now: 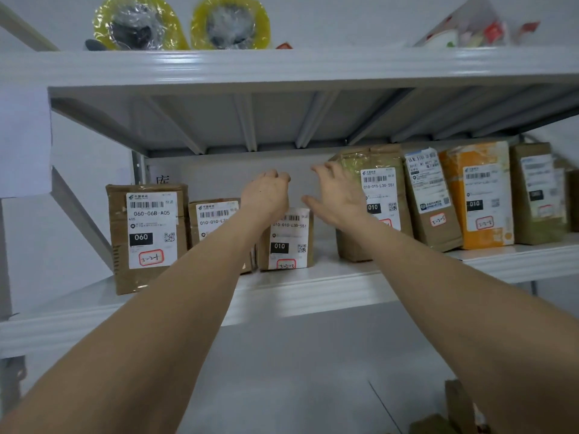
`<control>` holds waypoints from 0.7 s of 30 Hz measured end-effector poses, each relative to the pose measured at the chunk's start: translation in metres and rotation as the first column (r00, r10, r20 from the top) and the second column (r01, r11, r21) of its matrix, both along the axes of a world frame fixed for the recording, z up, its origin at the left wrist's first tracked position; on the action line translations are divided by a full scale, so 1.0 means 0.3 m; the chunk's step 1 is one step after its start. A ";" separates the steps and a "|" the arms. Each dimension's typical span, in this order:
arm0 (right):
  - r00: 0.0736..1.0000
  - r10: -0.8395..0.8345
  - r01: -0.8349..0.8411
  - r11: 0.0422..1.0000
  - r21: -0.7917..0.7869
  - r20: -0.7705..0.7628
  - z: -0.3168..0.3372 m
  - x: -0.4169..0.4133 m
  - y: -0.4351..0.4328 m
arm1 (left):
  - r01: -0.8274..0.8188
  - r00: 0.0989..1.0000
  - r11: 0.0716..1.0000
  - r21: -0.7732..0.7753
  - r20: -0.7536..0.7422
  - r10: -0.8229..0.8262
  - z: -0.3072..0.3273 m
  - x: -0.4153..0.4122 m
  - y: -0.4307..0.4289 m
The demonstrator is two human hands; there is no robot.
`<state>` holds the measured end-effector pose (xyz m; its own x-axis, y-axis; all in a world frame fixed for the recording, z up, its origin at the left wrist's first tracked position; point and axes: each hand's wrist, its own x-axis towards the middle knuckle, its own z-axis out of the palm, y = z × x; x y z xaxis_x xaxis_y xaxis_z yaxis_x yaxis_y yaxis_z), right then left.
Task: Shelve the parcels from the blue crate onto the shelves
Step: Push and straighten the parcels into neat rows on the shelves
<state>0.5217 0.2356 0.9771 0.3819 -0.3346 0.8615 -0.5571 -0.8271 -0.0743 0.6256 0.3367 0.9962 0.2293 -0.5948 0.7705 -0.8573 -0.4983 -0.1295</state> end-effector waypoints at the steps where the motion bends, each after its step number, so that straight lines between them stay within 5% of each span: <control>1: 0.999 -0.040 0.041 0.999 -0.007 0.033 0.017 -0.041 -0.026 | 0.031 0.999 0.999 -0.006 -0.011 -0.031 0.008 -0.023 -0.025; 10: 0.972 -0.227 0.227 0.974 0.011 0.051 0.134 -0.312 -0.263 | 0.199 0.978 0.970 -0.137 -0.028 -0.205 0.087 -0.242 -0.253; 17: 0.971 -0.240 0.240 0.971 0.000 0.005 0.149 -0.402 -0.385 | 0.087 0.992 0.989 -0.115 0.100 -0.076 0.152 -0.379 -0.401; 21: 0.982 -0.191 0.190 0.978 0.091 -0.002 0.140 -0.424 -0.422 | -0.030 0.999 0.999 -0.037 -0.015 0.029 0.170 -0.408 -0.457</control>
<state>0.3944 0.1091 1.0192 0.2983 -0.4769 0.8268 -0.7030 -0.6957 -0.1476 0.5033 0.1994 1.0472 0.2573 -0.5589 0.7883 -0.8439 -0.5275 -0.0985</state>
